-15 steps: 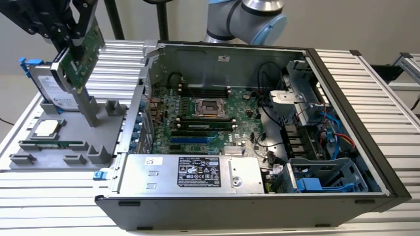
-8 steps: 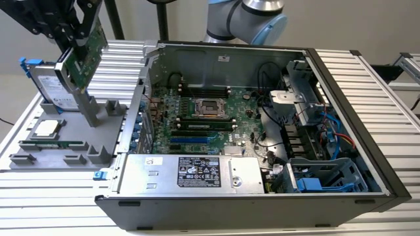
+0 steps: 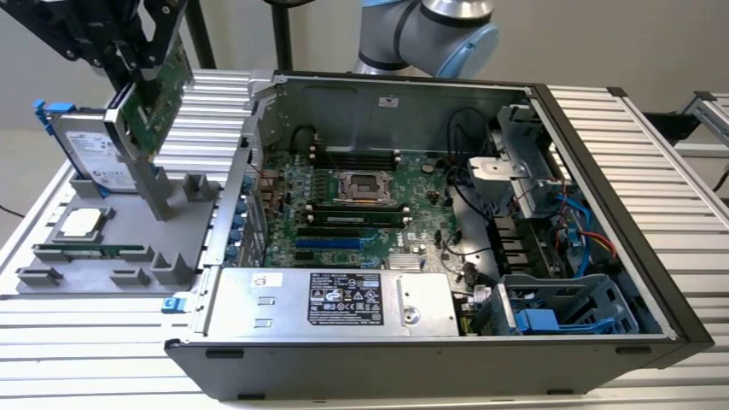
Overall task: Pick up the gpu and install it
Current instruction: 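Pick up the gpu and move the gpu toward the slot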
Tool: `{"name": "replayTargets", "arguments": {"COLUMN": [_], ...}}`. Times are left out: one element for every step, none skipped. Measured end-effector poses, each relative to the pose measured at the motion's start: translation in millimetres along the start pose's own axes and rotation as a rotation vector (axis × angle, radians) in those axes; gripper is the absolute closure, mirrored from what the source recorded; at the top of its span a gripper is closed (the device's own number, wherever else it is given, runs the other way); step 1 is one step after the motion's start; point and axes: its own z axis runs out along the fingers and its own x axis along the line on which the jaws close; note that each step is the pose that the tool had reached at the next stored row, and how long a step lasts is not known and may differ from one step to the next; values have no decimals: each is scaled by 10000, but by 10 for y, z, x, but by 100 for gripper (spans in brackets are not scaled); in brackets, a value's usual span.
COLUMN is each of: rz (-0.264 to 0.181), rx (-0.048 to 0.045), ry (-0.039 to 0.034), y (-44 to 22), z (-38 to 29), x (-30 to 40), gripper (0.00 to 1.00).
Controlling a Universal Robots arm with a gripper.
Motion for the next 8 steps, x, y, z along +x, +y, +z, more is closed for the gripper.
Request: {"name": "replayTargets", "arguments": {"rz": [0,0,0,-1,0,0,0,0], "rx": [1,1,3,3,5,5,7,8], "ry": [1,0,0,0,1,1,2,3], "y": [1,1,2,2,3,3,4,5], "z": [0,1,1,1,1,2,2,2], "x": [-10,-20,-30,-41,-51,-61,-72,-83], "gripper": [100,100,100,100,100,100,100,100]}}
